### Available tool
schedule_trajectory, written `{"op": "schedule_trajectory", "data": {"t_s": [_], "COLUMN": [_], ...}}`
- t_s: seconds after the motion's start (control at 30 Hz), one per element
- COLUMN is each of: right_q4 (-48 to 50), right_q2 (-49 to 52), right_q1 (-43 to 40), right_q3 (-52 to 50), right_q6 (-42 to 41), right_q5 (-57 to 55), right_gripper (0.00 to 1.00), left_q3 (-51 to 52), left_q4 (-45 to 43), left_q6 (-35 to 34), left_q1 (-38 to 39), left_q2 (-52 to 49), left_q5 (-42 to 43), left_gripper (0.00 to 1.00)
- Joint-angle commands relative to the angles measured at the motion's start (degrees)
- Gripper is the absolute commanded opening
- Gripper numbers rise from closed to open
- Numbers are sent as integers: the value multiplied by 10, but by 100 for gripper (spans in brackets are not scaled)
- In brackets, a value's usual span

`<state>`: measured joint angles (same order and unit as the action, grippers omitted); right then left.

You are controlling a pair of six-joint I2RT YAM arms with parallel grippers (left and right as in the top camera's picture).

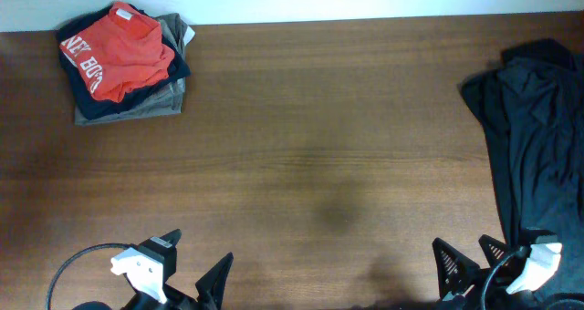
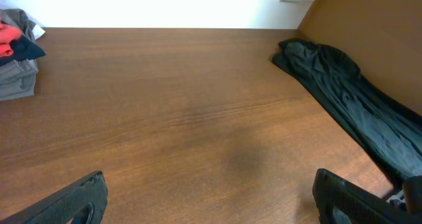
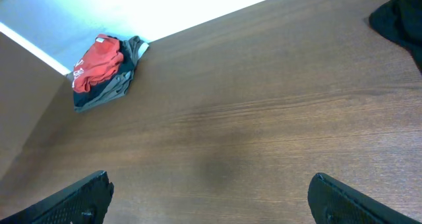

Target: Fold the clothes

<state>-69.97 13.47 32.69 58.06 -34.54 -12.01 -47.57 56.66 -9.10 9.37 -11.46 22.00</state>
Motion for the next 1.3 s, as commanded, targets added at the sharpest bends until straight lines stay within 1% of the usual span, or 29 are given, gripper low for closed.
{"op": "schedule_trajectory", "data": {"t_s": [0.0, 0.37, 0.47, 0.57, 0.7, 0.77, 0.87, 0.9, 0.97, 1.1, 1.27], "right_q4": [3, 3, -14, -15, -13, 6, 58, 117, 172, 228, 290], "right_q2": [-4, -4, -4, -4, -4, -5, -17, -30, -45, -76, -118], "right_q1": [3, 3, -5, -56, -160, -207, -260, -284, -298, -306, -306], "right_q3": [-4, -4, -4, -14, -47, -72, -104, -126, -151, -201, -270], "right_q6": [-5, -5, -4, 5, 28, 61, 140, 190, 231, 271, 277], "right_q5": [-13, -13, -17, -22, -19, -6, 37, 71, 92, 99, 99], "right_gripper": [99, 99, 99, 99, 99, 99, 99, 99, 99, 99, 99], "left_q3": [3, 3, 3, 3, 3, 3, 3, 3, 3, 3, 3], "left_q4": [-3, -3, -3, -3, -3, -3, -3, -3, -3, -3, -3], "left_q6": [-5, -5, -5, -5, -5, -5, -5, -5, -5, -5, -5], "left_q1": [2, 2, 2, 2, 2, 2, 2, 2, 2, 2, 2], "left_q2": [4, 4, 4, 4, 4, 4, 4, 4, 4, 4, 4], "left_q5": [-4, -4, -4, -4, -4, -4, -4, -4, -4, -4, -4], "left_gripper": [99, 99, 99, 99, 99, 99, 99, 99, 99, 99, 99]}}
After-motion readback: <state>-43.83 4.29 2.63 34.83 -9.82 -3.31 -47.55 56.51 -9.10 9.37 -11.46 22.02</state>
